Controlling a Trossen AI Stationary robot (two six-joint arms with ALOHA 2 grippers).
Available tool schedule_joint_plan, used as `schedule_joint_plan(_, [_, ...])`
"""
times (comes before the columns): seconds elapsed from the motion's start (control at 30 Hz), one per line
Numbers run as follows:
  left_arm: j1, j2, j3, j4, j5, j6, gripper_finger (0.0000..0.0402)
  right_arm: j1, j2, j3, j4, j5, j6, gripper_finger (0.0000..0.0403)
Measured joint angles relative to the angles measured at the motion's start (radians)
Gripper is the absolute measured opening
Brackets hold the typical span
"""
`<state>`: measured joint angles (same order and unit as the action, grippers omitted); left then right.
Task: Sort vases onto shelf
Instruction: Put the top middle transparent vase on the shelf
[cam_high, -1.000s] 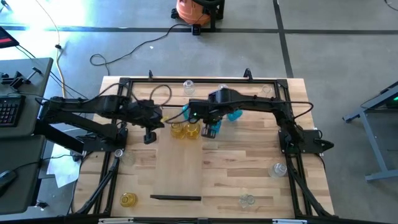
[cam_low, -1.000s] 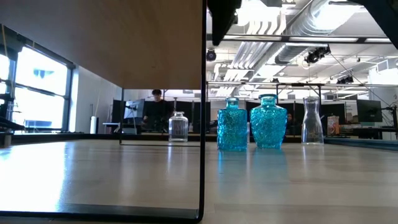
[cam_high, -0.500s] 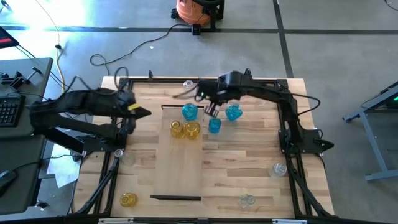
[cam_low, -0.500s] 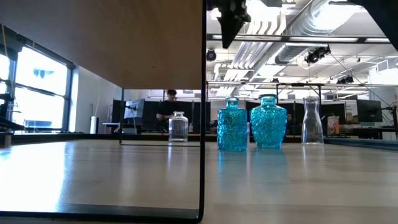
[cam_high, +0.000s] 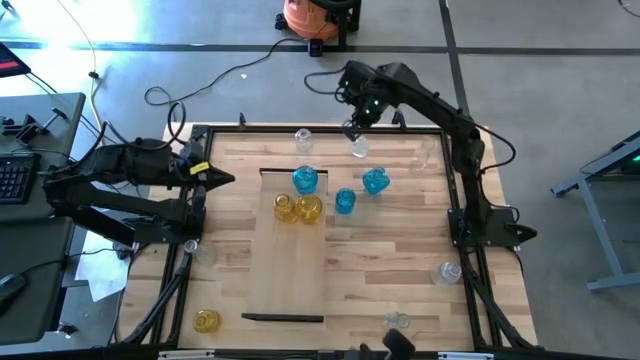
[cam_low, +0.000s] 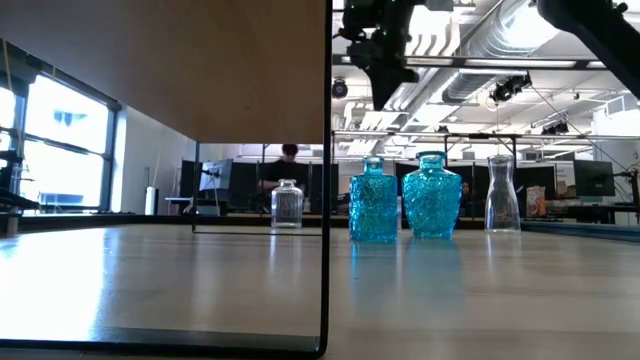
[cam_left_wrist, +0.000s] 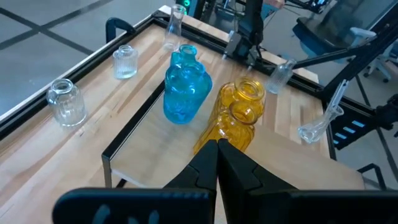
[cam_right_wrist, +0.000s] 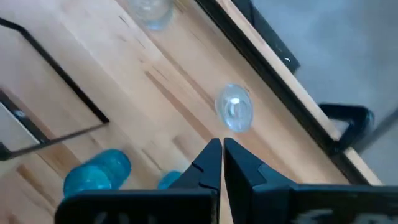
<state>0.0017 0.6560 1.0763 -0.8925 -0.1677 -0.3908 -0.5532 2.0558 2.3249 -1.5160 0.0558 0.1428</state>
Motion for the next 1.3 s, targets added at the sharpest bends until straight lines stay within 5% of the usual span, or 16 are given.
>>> schedule_joint_plan(0.2, [0.000, 0.005, 0.000, 0.000, -0.007, 0.000, 0.0000, -0.029, 0.032, 0.000, 0.033, -0.009, -0.147, 0.0000])
schedule_joint_plan(0.43, [0.000, 0.005, 0.000, 0.026, -0.128, -0.026, 0.0000, -0.082, 0.114, 0.000, -0.016, -0.167, -0.350, 0.0001])
schedule_joint_plan(0.7, [0.000, 0.005, 0.000, 0.026, -0.196, -0.032, 0.0000, -0.096, 0.170, -0.001, -0.054, -0.182, -0.488, 0.0006])
schedule_joint_plan(1.1, [0.000, 0.005, 0.000, 0.023, -0.196, -0.078, 0.0000, -0.109, 0.174, -0.001, -0.038, -0.193, -0.429, 0.0158])
schedule_joint_plan(1.3, [0.000, 0.005, 0.000, 0.023, -0.196, -0.075, 0.0001, -0.103, 0.204, 0.000, -0.001, -0.188, -0.349, 0.0185])
